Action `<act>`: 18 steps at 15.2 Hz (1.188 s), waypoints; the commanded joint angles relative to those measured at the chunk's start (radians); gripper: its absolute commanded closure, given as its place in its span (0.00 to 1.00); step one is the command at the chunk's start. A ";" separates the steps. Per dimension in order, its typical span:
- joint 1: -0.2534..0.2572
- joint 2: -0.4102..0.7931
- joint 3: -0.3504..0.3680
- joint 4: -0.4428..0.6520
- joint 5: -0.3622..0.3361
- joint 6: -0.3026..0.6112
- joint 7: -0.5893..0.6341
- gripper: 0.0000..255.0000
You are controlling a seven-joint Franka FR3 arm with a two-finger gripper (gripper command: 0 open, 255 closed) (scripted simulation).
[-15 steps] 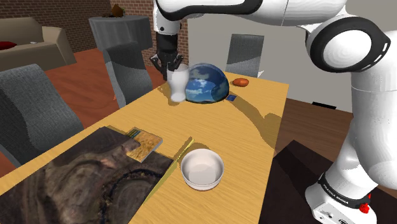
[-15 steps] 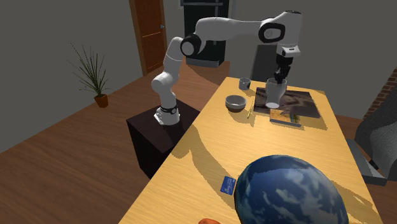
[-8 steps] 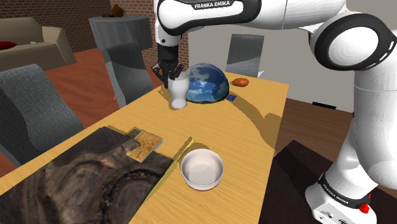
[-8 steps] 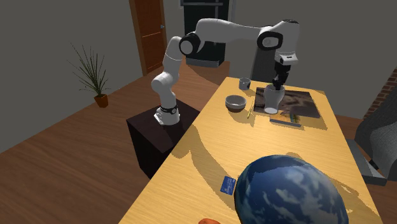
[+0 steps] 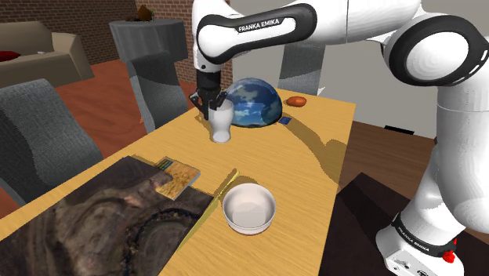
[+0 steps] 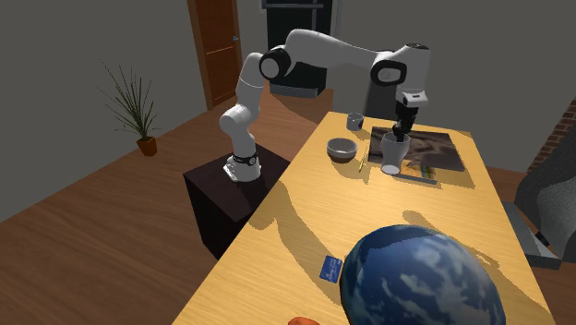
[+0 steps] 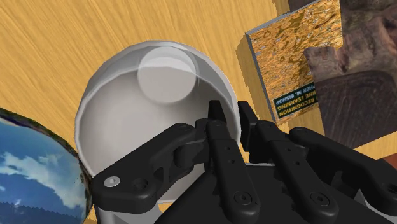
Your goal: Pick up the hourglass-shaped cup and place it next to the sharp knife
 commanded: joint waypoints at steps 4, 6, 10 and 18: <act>0.000 0.002 0.000 -0.063 0.000 0.066 -0.002 1.00; 0.000 0.005 0.000 -0.085 0.000 0.091 -0.002 1.00; 0.000 0.015 0.000 -0.124 0.000 0.141 -0.003 1.00; 0.000 0.043 -0.001 -0.190 0.000 0.235 -0.006 1.00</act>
